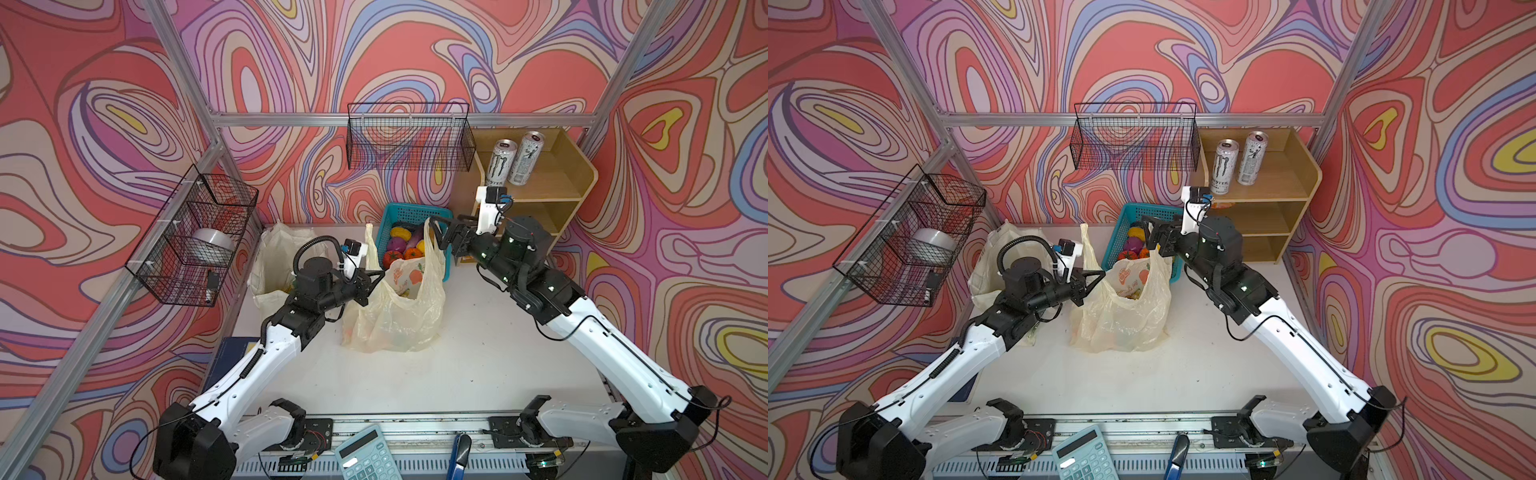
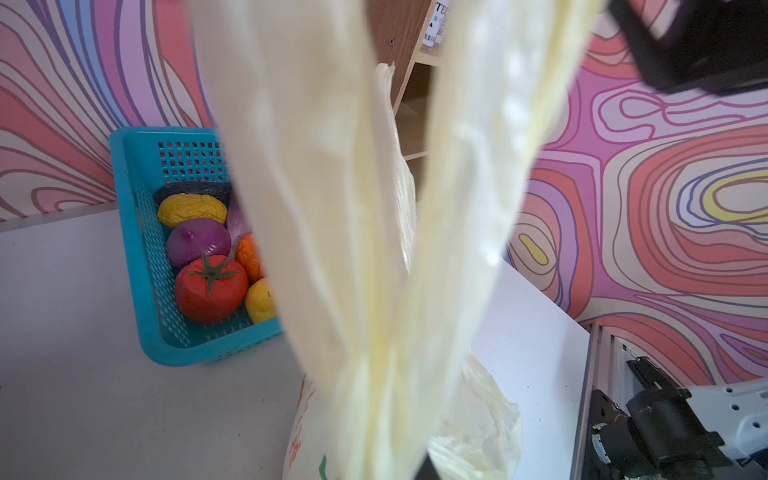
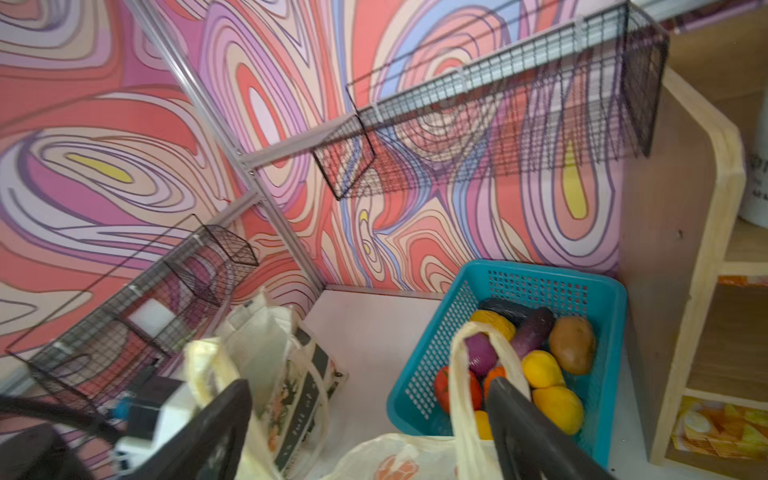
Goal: Place the mixed food into the grocery bags and tie them
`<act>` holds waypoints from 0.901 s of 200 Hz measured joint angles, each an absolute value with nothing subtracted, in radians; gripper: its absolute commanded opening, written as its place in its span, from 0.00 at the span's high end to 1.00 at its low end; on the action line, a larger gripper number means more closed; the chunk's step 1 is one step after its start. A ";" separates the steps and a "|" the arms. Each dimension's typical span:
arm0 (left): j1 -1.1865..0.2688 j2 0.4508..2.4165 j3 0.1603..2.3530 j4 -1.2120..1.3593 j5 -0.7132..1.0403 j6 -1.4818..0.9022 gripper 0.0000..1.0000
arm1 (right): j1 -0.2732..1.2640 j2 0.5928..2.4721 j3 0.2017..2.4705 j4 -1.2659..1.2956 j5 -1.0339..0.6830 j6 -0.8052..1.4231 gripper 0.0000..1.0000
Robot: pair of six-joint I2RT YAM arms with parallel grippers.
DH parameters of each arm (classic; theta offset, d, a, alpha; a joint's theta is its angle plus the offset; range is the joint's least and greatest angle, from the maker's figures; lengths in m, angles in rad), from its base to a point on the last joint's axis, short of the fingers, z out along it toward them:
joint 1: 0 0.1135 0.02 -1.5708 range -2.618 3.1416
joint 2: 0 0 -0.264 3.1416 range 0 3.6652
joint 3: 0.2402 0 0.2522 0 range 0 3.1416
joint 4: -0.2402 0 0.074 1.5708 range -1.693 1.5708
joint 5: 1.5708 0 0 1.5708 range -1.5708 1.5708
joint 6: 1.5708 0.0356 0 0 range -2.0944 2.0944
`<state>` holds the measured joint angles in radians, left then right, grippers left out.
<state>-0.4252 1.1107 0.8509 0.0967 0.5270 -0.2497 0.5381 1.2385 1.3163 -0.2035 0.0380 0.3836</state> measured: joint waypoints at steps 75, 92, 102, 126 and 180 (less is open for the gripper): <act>-0.425 1.121 0.851 0.101 0.583 -0.197 1.00 | 0.362 1.323 0.994 -0.029 -0.266 0.374 0.02; -0.425 1.131 0.851 0.101 0.596 -0.194 1.00 | 0.361 1.324 0.987 0.018 -0.315 0.362 0.02; -0.425 1.135 0.850 0.104 0.604 -0.194 1.00 | 0.360 1.327 0.987 0.043 -0.334 0.356 0.01; -0.425 1.137 0.843 0.119 0.615 -0.194 1.00 | 0.354 1.353 0.987 0.094 -0.372 0.350 0.02; -0.425 1.141 0.841 0.132 0.633 -0.195 1.00 | 0.348 1.417 0.956 0.144 -0.484 0.342 0.02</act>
<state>-0.4252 1.1408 0.8413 0.1322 0.6327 -0.1947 0.3485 1.4174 0.9558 0.1436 -0.4843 0.3416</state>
